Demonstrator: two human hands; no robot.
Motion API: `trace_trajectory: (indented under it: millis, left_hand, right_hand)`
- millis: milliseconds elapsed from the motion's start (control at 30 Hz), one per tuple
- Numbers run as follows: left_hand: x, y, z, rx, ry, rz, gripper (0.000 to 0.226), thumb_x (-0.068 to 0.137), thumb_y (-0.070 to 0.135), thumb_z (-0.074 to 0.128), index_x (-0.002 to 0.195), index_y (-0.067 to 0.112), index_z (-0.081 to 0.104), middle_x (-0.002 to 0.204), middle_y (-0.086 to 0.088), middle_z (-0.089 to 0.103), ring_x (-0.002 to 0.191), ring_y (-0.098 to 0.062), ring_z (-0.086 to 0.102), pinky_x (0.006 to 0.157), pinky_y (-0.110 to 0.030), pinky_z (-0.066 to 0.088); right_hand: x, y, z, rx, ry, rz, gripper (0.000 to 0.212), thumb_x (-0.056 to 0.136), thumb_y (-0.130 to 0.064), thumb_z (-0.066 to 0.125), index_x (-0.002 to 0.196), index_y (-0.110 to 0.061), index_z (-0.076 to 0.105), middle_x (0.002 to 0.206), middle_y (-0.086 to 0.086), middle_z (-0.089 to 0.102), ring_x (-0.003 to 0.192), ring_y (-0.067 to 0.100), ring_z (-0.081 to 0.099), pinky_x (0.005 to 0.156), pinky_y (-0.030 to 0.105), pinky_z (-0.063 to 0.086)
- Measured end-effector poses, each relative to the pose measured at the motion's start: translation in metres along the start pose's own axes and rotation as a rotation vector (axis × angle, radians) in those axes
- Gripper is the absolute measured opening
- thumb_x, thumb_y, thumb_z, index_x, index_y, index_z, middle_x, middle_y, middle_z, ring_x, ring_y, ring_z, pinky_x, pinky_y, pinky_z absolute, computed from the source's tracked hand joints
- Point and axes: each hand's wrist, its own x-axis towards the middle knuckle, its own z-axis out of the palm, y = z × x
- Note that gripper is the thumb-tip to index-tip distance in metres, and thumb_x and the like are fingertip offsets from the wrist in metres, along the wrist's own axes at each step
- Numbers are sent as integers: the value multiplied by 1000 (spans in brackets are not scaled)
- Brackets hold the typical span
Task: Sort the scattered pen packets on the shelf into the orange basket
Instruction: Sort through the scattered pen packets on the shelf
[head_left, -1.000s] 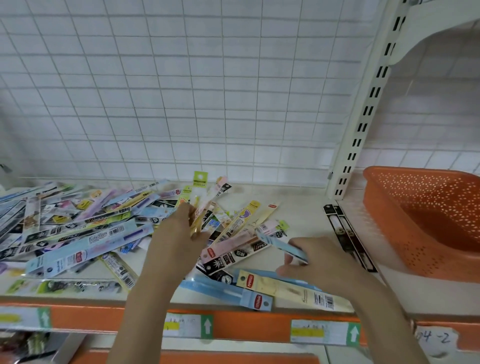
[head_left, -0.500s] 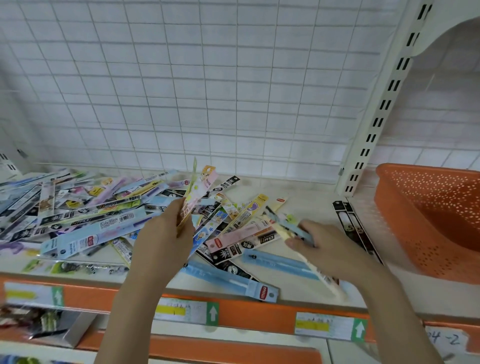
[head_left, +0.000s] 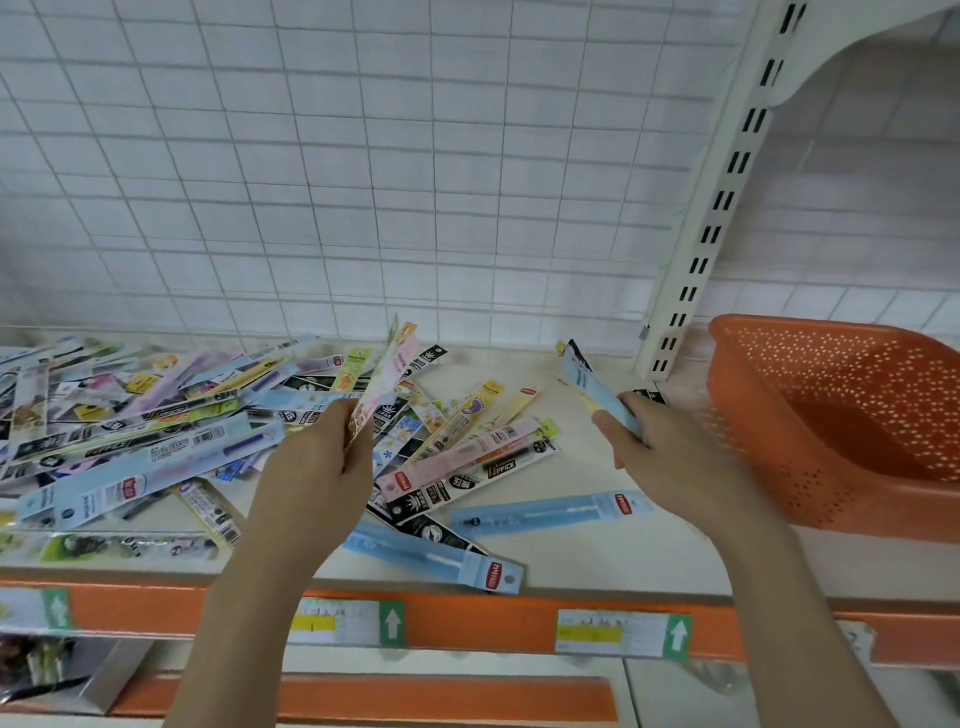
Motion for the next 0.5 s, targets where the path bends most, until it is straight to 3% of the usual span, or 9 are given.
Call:
trace_trajectory:
  millis: [100,167,267,367,500]
  left_hand:
    - [2,-1,0,-15,6,1,11,98,16,39,87,14,43,53,-1,43,47,-18,39,45,-30,25]
    - [3,-2,-1,-29,5,-4,14,98,15,39,85,13,42,54,-3,45,48,-20,40,46,-30,26]
    - [3,-3,-2,-62,-5,-24,21,98,14,38,77,15,37,54,-7,44,46,-22,36,47,-31,25]
    - [1,-5,-6,-86,-15,-34,31,98,12,37,70,22,33,53,-10,44,44,-23,34,48,-30,26]
    - [-2,-8,-12,-88,-1,-54,33,98,12,36,68,25,34,53,-11,44,45,-23,34,47,-30,26]
  right_hand:
    - [-1,2,-1,94,2,30,22,98,-37,38,98,-17,48,75,9,60,61,19,63,60,42,52]
    - [-1,0,1,97,-5,23,20,98,-36,38,98,-18,47,68,9,55,54,19,56,55,41,51]
    - [-2,-8,10,47,-82,3,23,98,-38,42,92,-16,47,59,-1,43,46,13,40,38,18,34]
    - [-5,-16,23,27,-240,34,35,88,-46,57,91,-12,50,66,-4,45,50,10,40,43,18,30]
    - [-4,-17,42,-45,-373,65,35,79,-37,71,99,-11,57,88,3,61,62,15,51,57,29,44]
